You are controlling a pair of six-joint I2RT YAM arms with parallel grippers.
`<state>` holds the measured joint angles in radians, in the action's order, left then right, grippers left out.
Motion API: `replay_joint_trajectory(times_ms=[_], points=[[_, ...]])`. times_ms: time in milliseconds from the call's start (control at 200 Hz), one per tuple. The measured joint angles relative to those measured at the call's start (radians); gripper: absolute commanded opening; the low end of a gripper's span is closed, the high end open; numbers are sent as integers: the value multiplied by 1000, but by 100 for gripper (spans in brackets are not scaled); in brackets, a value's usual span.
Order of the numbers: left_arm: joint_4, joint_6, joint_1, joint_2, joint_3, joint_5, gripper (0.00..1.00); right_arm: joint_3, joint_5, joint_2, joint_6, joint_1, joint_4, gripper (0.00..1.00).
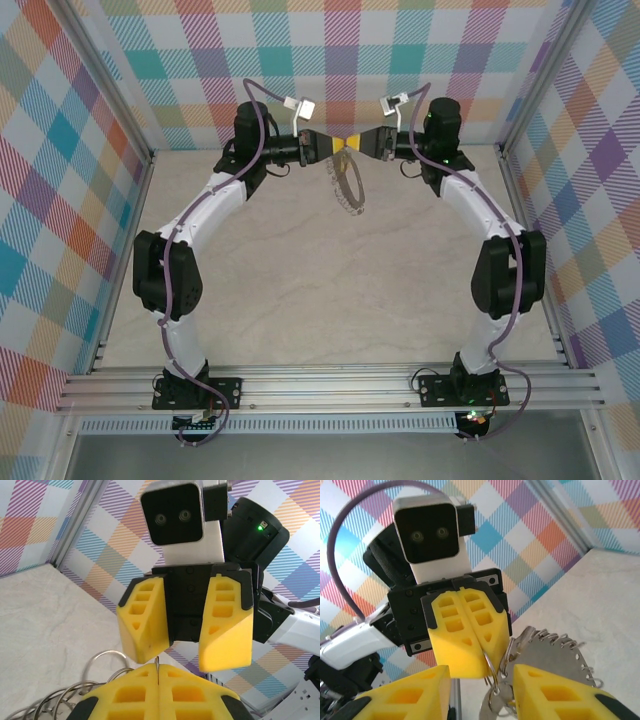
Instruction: Put the keys on the keyring
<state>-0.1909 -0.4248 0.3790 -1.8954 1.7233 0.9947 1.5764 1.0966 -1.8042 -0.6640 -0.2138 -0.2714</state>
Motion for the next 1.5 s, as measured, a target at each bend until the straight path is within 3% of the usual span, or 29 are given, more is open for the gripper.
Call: replay_joint_trajectory(times_ms=[185,385,700,955,1060,1320,1445,1500], points=[[-33,-18,0,0,0,8,0,-169,-123,120,6,23,-42,41],[-49,-31,0,0,0,11,0,-296,-196,129,-35,10,-137,46],[-50,-32,0,0,0,33,0,-306,-234,130,24,-95,-145,48],[-50,-31,10,0,0,45,0,-305,-250,130,48,-102,-131,45],[-50,-31,11,2,0,45,0,-305,-253,130,52,-100,-130,40],[-51,-31,12,4,0,48,0,-305,-246,131,60,-100,-132,17],[-50,-31,12,4,-1,41,0,-305,-240,144,77,-101,-129,0],[-52,-31,12,6,-1,41,0,-305,-241,149,76,-101,-122,0]])
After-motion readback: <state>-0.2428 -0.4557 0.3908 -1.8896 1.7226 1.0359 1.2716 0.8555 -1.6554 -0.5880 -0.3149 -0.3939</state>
